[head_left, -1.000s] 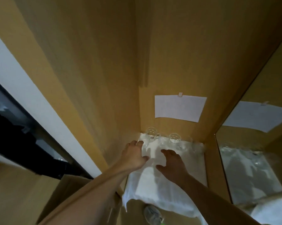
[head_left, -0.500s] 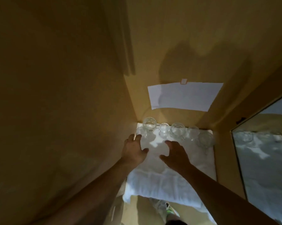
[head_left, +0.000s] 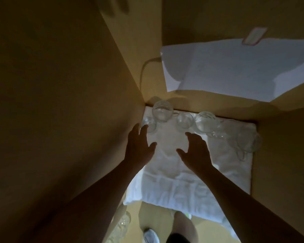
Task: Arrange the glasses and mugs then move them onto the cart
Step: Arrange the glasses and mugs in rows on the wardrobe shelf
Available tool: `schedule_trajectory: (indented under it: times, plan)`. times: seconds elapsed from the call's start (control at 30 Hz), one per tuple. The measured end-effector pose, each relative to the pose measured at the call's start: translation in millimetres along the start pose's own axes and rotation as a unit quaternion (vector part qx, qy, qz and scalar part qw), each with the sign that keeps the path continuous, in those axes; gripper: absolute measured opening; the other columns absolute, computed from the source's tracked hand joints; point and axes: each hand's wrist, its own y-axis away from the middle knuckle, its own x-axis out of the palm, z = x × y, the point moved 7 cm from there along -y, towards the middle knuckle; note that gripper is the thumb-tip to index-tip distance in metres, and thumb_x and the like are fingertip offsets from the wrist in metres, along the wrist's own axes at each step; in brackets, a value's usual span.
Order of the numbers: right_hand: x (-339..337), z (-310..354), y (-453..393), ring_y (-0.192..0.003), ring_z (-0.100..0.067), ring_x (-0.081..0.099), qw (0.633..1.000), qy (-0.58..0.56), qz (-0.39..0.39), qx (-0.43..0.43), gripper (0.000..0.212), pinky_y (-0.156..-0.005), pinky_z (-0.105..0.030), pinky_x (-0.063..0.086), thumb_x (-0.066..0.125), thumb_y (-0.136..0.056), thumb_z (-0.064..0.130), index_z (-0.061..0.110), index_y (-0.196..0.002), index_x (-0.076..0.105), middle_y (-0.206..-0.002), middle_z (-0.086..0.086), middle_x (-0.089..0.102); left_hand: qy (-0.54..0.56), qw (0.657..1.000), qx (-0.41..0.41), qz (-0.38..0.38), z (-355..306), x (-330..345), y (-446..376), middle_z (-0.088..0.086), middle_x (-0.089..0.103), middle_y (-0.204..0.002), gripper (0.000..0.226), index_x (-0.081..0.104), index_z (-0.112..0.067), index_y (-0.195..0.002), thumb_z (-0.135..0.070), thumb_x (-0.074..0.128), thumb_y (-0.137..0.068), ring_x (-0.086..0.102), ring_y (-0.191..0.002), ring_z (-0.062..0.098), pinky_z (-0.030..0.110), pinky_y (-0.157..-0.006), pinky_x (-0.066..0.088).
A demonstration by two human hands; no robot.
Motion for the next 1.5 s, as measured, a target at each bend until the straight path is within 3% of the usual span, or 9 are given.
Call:
schedule_trajectory:
  times: [0.13, 0.33, 0.43, 0.57, 0.63, 0.73, 1.0, 1.23, 1.5]
  plan:
    - [-8.2, 1.4, -35.8, -0.147, -0.035, 0.025, 0.998, 0.015, -0.049, -0.02, 0.082, -0.117, -0.042, 0.027, 0.069, -0.091, 0.038, 0.016, -0.157, 0.025, -0.16, -0.017, 0.027, 0.015, 1.0, -0.004, -0.025, 10.6, 17.8, -35.1, 0.012, 0.012, -0.168, 0.086, 0.02, -0.021, -0.16, -0.037, 0.071, -0.092, 0.011, -0.154, 0.031, 0.039, -0.12, 0.02]
    - [-17.3, 19.3, -80.6, -0.144, -0.038, 0.029, 0.991, 0.035, -0.107, -0.068, 0.092, -0.116, -0.044, 0.029, 0.077, -0.085, 0.032, 0.016, -0.158, 0.024, -0.158, -0.02, 0.028, 0.082, 0.994, -0.014, -0.075, 22.0, 47.1, -72.0, 0.012, 0.029, -0.162, 0.106, 0.021, -0.017, -0.16, -0.03, 0.087, -0.077, 0.026, -0.15, 0.03, 0.042, -0.12, 0.029]
    - [-12.0, 21.3, -92.4, -0.137, -0.039, 0.036, 0.992, 0.06, -0.086, -0.07, 0.092, -0.109, -0.043, 0.036, 0.077, -0.084, 0.029, 0.016, -0.158, 0.024, -0.155, -0.019, 0.033, 0.092, 0.989, -0.001, -0.115, 21.6, 43.5, -77.3, 0.013, 0.046, -0.15, 0.094, 0.038, -0.011, -0.152, -0.021, 0.089, -0.075, 0.041, -0.141, 0.029, 0.037, -0.112, 0.037]
    - [-5.2, 18.7, -78.1, -0.113, -0.038, 0.047, 0.987, 0.076, -0.099, -0.102, 0.071, -0.088, -0.041, 0.047, 0.072, -0.071, 0.002, 0.01, -0.139, 0.049, -0.13, -0.02, 0.049, 0.089, 0.987, 0.012, -0.132, 22.5, 36.8, -63.1, 0.007, 0.06, -0.132, 0.079, 0.054, -0.011, -0.138, -0.011, 0.091, -0.068, 0.054, -0.124, 0.023, 0.018, -0.095, 0.034]
    - [-3.1, 14.8, -66.5, -0.109, -0.036, 0.046, 0.989, 0.052, -0.097, -0.096, 0.071, -0.085, -0.039, 0.048, 0.069, -0.066, -0.004, 0.009, -0.134, 0.052, -0.127, -0.019, 0.049, 0.091, 0.988, 0.013, -0.121, 22.1, 36.1, -49.2, 0.004, 0.061, -0.132, 0.079, 0.055, -0.013, -0.137, -0.012, 0.091, -0.067, 0.055, -0.123, 0.021, 0.019, -0.094, 0.037]
    - [-2.8, 10.0, -47.3, -0.114, -0.033, 0.044, 0.994, 0.03, -0.079, -0.07, 0.073, -0.089, -0.032, 0.04, 0.071, -0.068, 0.002, 0.012, -0.138, 0.049, -0.131, -0.016, 0.049, 0.086, 0.99, 0.024, -0.105, 17.2, 35.3, -22.0, 0.004, 0.061, -0.133, 0.079, 0.054, -0.013, -0.14, -0.011, 0.089, -0.069, 0.055, -0.124, 0.021, 0.02, -0.095, 0.035]
    - [-21.3, 13.4, 30.0, -0.123, -0.032, 0.045, 0.997, 0.029, -0.043, -0.048, 0.073, -0.097, -0.032, 0.04, 0.074, -0.073, 0.01, 0.018, -0.14, 0.047, -0.132, -0.013, 0.05, 0.076, 0.994, 0.043, -0.063, 3.0, 25.2, 53.5, 0.001, 0.058, -0.139, 0.082, 0.049, -0.016, -0.145, -0.021, 0.087, -0.073, 0.053, -0.129, 0.02, 0.021, -0.099, 0.035]
    - [-67.1, 37.9, 119.5, -0.119, -0.031, 0.05, 0.992, 0.029, -0.101, -0.075, 0.075, -0.095, -0.036, 0.046, 0.078, -0.072, 0.016, 0.019, -0.141, 0.048, -0.127, -0.012, 0.054, 0.068, 0.988, 0.102, -0.092, -23.2, -37.4, 125.0, 0.004, 0.058, -0.137, 0.082, 0.051, -0.018, -0.144, -0.028, 0.087, -0.071, 0.059, -0.121, 0.024, 0.027, -0.095, 0.043]
    - [-157.7, 84.1, 235.7, -0.118, -0.03, 0.057, 0.974, -0.004, -0.2, -0.11, 0.082, -0.097, -0.035, 0.045, 0.083, -0.072, 0.033, 0.022, -0.144, 0.047, -0.126, -0.011, 0.06, 0.091, 0.974, 0.145, -0.151, -59.1, -139.1, 223.2, 0.004, 0.059, -0.138, 0.093, 0.041, -0.019, -0.15, -0.04, 0.085, -0.071, 0.057, -0.126, 0.026, 0.028, -0.099, 0.044]
